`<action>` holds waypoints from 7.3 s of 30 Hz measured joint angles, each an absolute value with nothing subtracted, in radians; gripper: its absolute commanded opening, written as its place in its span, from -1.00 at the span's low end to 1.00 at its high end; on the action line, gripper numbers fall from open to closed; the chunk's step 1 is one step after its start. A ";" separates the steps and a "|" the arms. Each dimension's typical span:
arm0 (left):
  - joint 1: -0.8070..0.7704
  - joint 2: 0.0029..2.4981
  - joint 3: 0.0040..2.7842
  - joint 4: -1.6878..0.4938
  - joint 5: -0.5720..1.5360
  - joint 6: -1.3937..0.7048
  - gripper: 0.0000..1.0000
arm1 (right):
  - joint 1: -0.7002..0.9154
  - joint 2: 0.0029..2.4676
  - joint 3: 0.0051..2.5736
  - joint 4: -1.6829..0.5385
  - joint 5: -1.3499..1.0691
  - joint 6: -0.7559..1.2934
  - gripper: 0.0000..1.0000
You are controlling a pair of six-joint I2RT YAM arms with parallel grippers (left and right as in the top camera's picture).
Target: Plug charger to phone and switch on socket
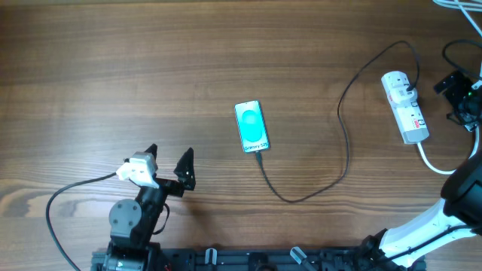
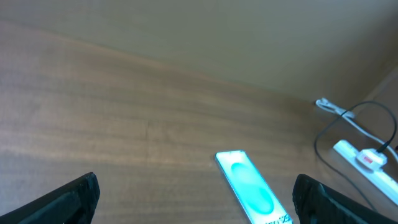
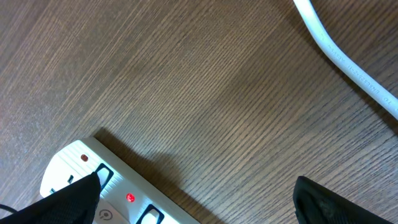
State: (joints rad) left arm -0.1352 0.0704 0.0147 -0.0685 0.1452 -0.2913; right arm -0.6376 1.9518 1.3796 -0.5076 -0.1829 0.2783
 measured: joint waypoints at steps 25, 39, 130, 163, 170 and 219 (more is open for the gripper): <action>-0.135 0.014 0.015 -0.068 0.142 -0.264 1.00 | -0.638 1.952 1.380 -0.508 -0.183 0.278 1.00; -0.135 0.014 0.015 -0.068 0.142 -0.264 1.00 | -0.638 1.952 1.380 -0.508 -0.183 0.278 0.99; -0.135 0.014 0.015 -0.068 0.142 -0.263 1.00 | -0.081 1.370 1.160 -0.538 -0.183 0.278 1.00; -0.135 0.014 0.015 -0.068 0.142 -0.263 1.00 | 0.002 1.370 0.903 -0.538 -0.183 0.278 0.99; -0.135 0.014 0.015 -0.068 0.142 -0.263 1.00 | 0.003 1.328 0.903 -0.538 -0.184 0.278 1.00; -0.135 0.014 0.015 -0.068 0.142 -0.263 1.00 | 0.124 0.867 0.047 0.479 -0.152 0.106 0.99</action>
